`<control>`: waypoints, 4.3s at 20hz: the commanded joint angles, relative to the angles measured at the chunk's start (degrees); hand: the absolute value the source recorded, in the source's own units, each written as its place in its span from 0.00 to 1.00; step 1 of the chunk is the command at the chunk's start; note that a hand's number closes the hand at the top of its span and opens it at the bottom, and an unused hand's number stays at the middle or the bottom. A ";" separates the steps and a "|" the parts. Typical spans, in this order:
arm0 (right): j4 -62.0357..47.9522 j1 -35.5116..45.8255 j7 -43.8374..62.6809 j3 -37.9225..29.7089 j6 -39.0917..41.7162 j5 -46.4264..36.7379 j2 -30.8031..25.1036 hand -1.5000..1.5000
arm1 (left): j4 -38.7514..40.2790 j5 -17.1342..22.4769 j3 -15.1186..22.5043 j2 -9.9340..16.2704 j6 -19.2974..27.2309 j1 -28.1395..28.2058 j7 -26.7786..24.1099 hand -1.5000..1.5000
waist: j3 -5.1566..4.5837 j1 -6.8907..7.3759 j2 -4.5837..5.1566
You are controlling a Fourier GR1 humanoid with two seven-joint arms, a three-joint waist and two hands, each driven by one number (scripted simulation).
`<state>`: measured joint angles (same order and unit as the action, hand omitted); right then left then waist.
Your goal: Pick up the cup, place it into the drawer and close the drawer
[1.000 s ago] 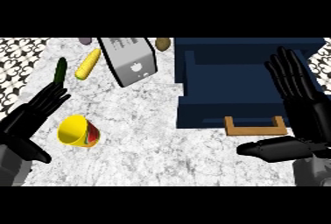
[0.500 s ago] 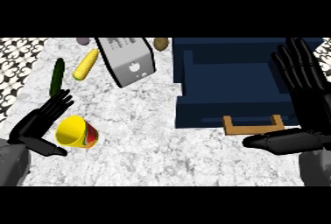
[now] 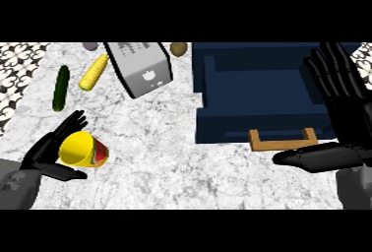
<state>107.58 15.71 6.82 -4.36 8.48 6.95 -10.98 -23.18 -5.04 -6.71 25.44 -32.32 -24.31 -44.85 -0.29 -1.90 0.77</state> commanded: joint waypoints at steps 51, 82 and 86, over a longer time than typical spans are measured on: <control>-0.96 -3.51 -1.48 -2.93 3.28 0.71 -2.23 0.00 | -7.99 10.51 -6.16 -19.57 23.22 -10.06 -13.46 1.00 | 0.32 1.93 -0.94; -6.64 1.38 -5.18 -3.99 3.76 0.45 -1.92 0.00 | 0.08 18.56 15.14 -25.44 52.59 -52.02 29.48 1.00 | 0.40 -2.77 0.48; -3.72 3.52 -1.24 -3.93 4.18 2.12 -3.02 0.00 | 4.08 20.13 19.13 -25.44 52.09 -54.55 32.68 1.00 | 0.41 -5.35 0.77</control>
<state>103.10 17.96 4.35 -8.34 12.08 8.20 -13.42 -23.48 13.81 8.80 0.01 19.86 -76.76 -13.75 0.11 -5.52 1.24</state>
